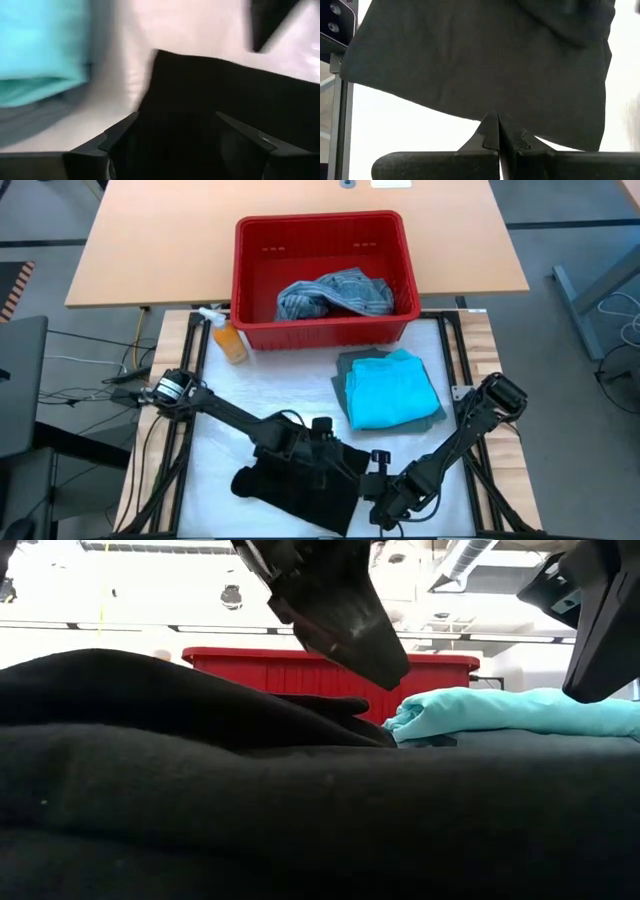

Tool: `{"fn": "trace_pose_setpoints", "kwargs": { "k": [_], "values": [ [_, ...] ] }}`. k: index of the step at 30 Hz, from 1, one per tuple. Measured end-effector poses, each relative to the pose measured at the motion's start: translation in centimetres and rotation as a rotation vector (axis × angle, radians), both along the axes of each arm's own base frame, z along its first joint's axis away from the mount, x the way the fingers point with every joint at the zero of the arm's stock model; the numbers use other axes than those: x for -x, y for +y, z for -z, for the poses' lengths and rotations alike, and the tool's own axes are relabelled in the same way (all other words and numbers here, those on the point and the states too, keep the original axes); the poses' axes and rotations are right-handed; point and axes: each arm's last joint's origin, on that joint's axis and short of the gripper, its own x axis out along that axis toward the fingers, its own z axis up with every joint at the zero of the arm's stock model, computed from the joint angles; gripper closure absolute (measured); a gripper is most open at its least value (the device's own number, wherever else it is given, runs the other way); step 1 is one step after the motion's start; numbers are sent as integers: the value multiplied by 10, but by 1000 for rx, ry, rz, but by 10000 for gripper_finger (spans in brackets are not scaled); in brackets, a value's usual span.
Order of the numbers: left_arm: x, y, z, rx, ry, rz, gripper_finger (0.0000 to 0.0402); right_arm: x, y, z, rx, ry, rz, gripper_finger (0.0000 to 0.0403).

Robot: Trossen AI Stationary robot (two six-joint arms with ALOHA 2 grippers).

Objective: Fold Laundry from Bin
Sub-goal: Fold the black shirt

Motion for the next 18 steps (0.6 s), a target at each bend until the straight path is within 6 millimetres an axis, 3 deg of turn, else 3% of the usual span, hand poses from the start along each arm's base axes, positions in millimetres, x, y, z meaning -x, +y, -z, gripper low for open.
{"fn": "trace_pose_setpoints", "kwargs": {
  "k": [3,9,18],
  "values": [
    [-7,9,9,67,36,44,168,0,0,0,9,2,-13,386],
    [-15,20,33,35,81,20,168,-2,-1,0,9,-3,-17,386],
    [-14,21,35,57,114,34,168,-5,-4,0,22,-2,-35,386]
  ]
}}
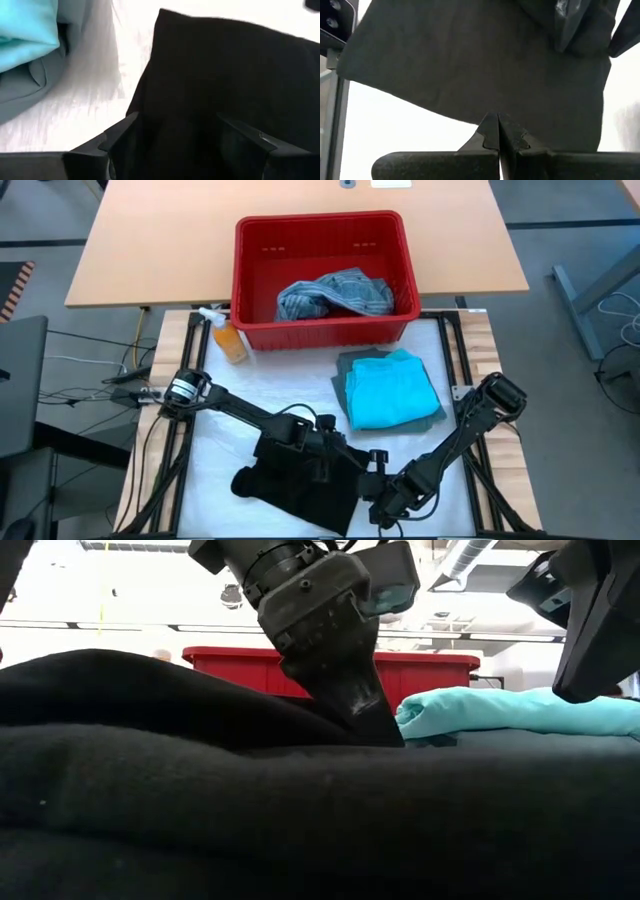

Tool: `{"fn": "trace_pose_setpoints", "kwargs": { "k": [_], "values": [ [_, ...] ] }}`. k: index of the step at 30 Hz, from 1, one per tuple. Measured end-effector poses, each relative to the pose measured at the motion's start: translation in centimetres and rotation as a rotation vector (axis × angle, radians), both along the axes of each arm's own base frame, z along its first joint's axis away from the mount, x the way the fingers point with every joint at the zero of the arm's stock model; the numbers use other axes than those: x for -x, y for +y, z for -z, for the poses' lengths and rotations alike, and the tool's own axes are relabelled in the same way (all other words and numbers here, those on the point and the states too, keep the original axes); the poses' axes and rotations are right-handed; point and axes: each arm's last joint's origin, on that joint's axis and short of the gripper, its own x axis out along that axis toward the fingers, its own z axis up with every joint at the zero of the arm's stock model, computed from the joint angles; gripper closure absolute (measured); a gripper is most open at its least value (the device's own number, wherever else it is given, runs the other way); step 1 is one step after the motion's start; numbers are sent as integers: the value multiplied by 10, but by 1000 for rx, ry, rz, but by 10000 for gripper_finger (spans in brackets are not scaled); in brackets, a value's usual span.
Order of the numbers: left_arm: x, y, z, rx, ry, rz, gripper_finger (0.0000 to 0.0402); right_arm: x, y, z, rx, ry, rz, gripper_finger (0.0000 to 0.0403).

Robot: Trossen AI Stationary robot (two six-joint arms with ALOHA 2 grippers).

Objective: Fold Laundry from Bin
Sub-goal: Fold the black shirt

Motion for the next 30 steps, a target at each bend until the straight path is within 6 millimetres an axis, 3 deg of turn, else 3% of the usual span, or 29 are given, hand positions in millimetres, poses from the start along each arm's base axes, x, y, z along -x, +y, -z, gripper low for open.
{"fn": "trace_pose_setpoints", "kwargs": {
  "k": [5,8,17,21,30],
  "values": [
    [1,0,0,-7,12,-2,173,-4,-5,0,14,1,-2,386],
    [1,1,0,-27,2,-14,196,-5,-7,0,17,2,1,386],
    [1,1,-1,-34,2,-14,329,-6,-8,0,28,8,-6,378],
    [3,1,-12,-31,-24,-10,387,-6,-8,1,30,11,-5,380],
    [23,-8,-47,-9,-22,4,399,-8,-11,1,22,17,3,380]
  ]
}}
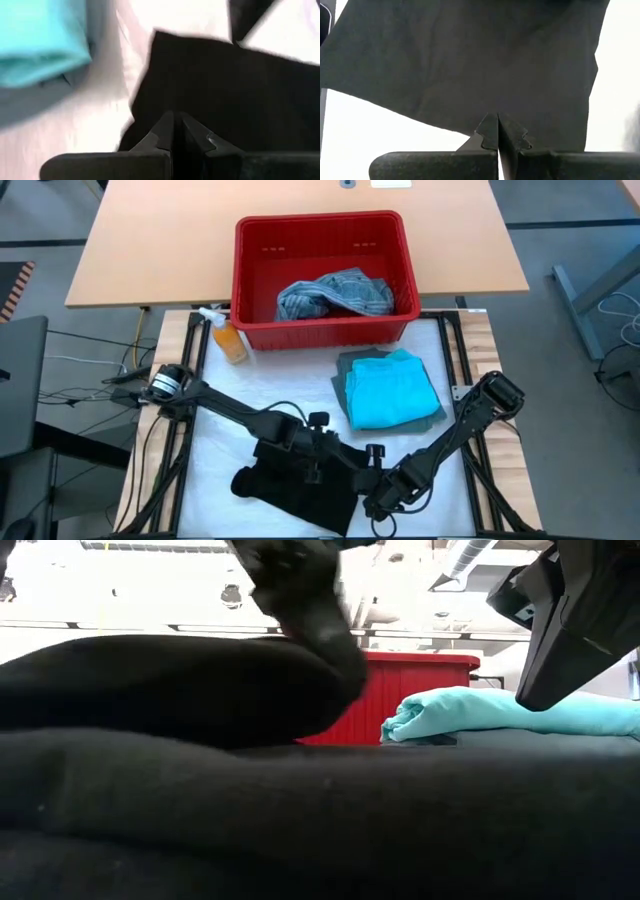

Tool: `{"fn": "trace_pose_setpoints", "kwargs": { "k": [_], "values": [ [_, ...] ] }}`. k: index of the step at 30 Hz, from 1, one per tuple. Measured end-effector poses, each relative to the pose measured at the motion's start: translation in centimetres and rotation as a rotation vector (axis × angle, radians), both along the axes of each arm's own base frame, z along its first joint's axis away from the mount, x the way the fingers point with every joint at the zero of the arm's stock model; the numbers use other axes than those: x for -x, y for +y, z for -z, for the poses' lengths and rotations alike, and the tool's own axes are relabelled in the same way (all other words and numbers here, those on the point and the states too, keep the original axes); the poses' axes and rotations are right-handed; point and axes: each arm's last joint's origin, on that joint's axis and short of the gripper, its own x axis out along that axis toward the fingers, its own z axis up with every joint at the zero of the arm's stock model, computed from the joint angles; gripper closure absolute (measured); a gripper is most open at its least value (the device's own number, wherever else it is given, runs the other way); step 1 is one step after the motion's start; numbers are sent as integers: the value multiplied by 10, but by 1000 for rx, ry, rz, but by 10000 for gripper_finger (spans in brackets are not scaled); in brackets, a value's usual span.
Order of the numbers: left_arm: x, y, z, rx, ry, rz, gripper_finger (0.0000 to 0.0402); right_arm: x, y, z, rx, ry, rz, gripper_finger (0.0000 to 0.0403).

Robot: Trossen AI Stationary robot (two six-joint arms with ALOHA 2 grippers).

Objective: Fold Laundry from Bin
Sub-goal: Fold the black shirt

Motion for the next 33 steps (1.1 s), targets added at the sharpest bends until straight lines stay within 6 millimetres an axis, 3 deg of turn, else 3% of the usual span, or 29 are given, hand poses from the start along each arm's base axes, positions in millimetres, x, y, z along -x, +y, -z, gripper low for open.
{"fn": "trace_pose_setpoints", "kwargs": {
  "k": [9,15,25,28,33],
  "values": [
    [56,-43,-13,-42,211,-38,399,2,3,0,-19,6,-6,379],
    [95,-68,-7,-123,349,-137,399,-5,4,-3,-58,-50,-11,379],
    [132,-96,-6,-174,346,-282,400,-17,3,-8,-112,-132,-7,379],
    [143,-106,-6,-169,323,-299,400,-25,8,-3,-141,-178,-15,380],
    [158,-116,-1,-165,289,-339,400,-45,23,24,-214,-251,-111,383]
  ]
}}
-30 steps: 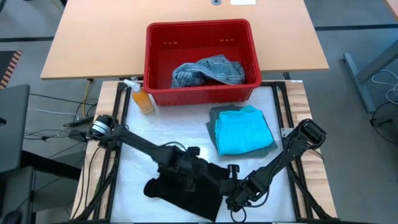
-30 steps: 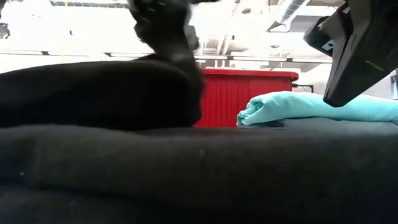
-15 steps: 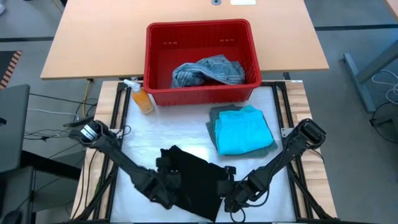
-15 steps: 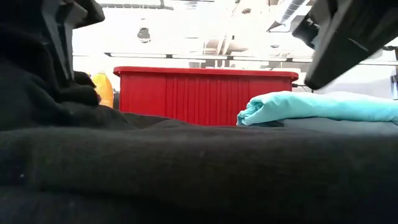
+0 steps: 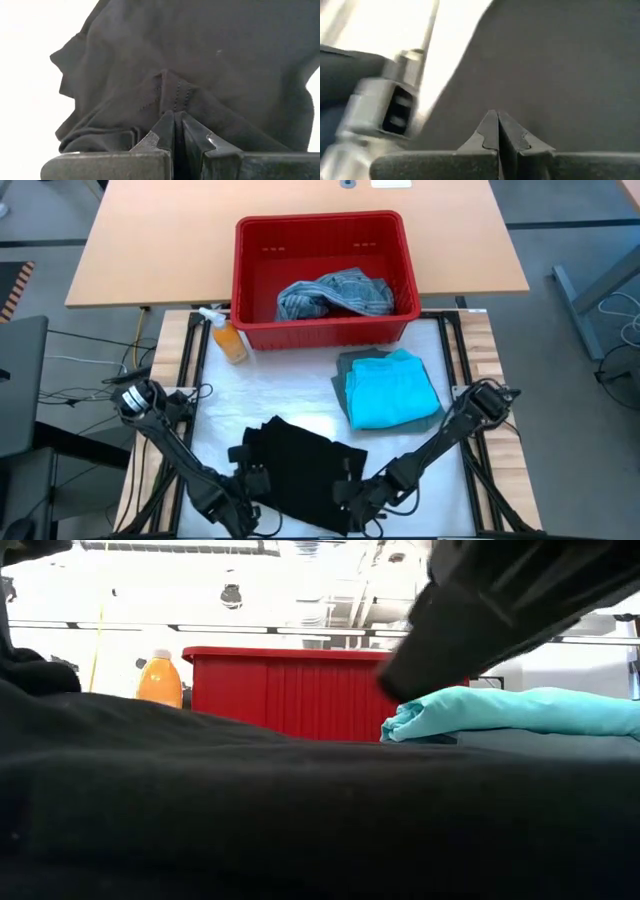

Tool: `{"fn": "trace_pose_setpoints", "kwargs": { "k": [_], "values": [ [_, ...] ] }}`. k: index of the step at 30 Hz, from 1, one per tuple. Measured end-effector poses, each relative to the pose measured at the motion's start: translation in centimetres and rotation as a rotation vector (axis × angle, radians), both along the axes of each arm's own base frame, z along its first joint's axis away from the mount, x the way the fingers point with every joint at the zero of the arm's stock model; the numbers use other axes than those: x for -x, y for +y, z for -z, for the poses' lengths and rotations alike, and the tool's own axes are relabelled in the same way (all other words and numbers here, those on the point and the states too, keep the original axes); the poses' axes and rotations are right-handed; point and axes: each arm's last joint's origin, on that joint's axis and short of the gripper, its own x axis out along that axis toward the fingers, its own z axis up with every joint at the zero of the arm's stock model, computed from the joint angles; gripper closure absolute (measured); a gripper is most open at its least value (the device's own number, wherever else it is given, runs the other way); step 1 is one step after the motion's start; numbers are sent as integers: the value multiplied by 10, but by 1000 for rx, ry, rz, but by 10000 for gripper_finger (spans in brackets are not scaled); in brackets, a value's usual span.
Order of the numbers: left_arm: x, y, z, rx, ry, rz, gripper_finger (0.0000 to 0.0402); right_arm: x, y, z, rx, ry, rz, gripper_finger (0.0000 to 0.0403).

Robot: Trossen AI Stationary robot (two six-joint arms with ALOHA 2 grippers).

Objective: Fold Laundry from Bin
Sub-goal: Fold the black shirt

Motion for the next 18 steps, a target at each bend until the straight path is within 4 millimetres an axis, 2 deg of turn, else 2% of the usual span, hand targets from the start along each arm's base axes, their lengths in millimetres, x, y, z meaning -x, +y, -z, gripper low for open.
{"fn": "trace_pose_setpoints", "kwargs": {
  "k": [5,12,18],
  "values": [
    [12,-3,13,-5,1,-16,397,-14,13,25,-68,-79,-56,382],
    [15,-1,21,-6,22,-22,367,-22,12,50,-110,-62,-28,382],
    [30,-5,23,26,143,-25,320,-23,11,53,-123,-48,-23,382]
  ]
}}
